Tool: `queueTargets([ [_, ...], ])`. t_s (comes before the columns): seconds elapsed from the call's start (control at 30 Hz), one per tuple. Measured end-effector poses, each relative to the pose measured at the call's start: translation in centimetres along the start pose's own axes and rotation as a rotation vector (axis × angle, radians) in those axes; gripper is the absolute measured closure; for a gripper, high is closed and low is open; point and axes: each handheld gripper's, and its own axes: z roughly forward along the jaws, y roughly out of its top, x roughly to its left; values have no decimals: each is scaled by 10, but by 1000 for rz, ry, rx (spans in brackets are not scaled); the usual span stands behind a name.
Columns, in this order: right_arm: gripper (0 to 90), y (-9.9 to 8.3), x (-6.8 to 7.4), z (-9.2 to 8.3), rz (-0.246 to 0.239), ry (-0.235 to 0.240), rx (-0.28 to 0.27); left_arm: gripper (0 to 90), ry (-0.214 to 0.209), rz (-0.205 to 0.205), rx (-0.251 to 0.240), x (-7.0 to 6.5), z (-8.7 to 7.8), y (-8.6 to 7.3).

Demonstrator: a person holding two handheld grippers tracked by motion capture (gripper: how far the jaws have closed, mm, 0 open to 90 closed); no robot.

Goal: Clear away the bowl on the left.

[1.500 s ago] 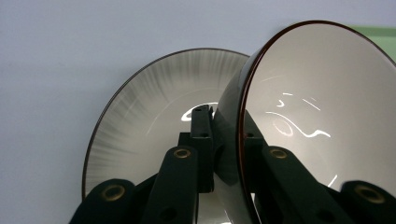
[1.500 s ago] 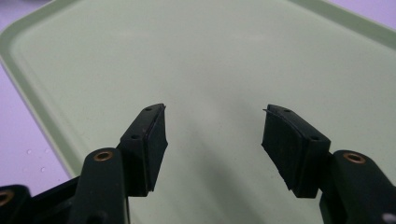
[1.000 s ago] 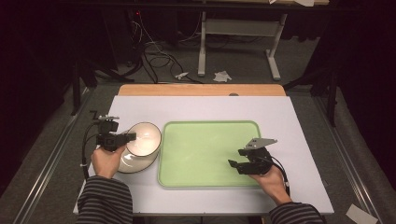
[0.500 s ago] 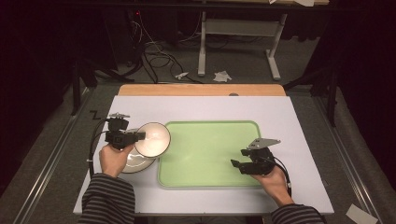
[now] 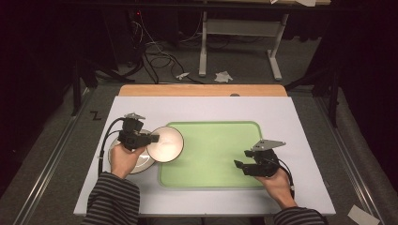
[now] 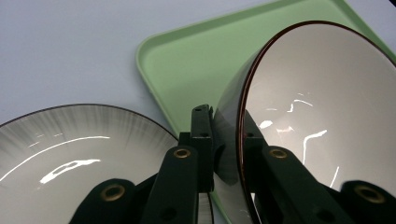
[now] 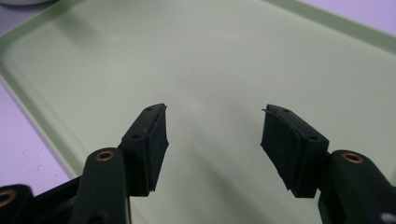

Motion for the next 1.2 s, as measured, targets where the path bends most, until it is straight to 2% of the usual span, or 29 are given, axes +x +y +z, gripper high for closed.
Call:
queueTargets([
  [0.23,423,0,-2,-2,11,1,-19,821,-29,20,7,-12,5,5],
  [0.3,423,0,-3,-4,19,-4,-31,822,-52,30,16,-19,10,6],
  [0.37,423,0,-4,-5,32,-7,-40,822,-65,40,23,-23,13,7],
  [0.5,423,-1,-6,-4,28,-9,-39,821,-85,42,26,-27,16,11],
  [0.73,424,0,-6,-6,33,-30,-47,821,-90,61,35,-35,22,16],
  [0.77,424,-1,-7,-6,43,-54,-52,821,-94,66,37,-37,23,18],
  [0.97,426,-3,-15,-10,97,-82,-65,821,-115,90,50,-50,33,28],
  [1.03,426,-3,-15,-10,101,-83,-68,821,-112,101,48,-52,34,29],
  [1.1,426,-2,-15,-9,93,-85,-69,821,-128,100,58,-56,37,32],
  [1.13,426,-2,-14,-9,90,-83,-68,821,-122,117,64,-57,38,34],
  [1.17,426,-2,-14,-8,85,-86,-67,821,-112,122,67,-63,41,37],
  [1.2,426,-2,-14,-8,85,-86,-67,821,-112,122,67,-63,41,37],
])
